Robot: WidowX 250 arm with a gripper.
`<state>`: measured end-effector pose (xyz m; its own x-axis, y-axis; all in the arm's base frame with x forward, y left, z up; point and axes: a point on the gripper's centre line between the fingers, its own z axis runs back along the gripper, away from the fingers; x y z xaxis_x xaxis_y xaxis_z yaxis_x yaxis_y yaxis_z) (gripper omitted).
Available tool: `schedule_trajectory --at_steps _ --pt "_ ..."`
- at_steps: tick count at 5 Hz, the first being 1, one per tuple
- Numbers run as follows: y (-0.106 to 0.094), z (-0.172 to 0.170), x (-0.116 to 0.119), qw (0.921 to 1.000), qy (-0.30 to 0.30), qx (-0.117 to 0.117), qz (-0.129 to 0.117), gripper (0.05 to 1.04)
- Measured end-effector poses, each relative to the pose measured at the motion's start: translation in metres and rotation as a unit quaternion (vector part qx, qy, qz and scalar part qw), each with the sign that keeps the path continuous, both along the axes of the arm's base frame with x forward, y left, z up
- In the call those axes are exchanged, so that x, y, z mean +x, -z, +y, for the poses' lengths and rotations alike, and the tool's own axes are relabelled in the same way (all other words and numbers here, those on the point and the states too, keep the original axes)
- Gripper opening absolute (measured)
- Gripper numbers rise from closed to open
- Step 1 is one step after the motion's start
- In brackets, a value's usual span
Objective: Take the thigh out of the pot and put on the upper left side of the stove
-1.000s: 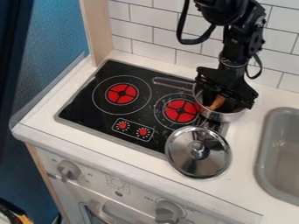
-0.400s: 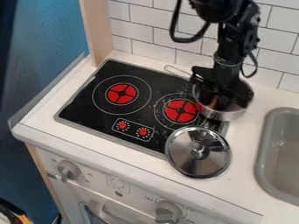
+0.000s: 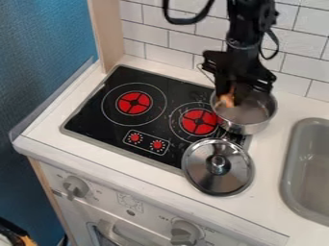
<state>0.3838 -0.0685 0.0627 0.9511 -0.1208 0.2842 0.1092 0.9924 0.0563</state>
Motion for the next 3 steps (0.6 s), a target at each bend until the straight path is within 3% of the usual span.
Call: schedule_trajectory --at_steps 1,2,3 --pt "-0.021 0.035 -0.004 0.9982 -0.058 0.002 -0.018 0.322" --pt "-0.022 0.08 -0.004 0.9905 -0.137 -0.005 -0.005 0.322" --pt "0.0 0.131 -0.008 0.9745 -0.221 0.018 0.031 0.322"
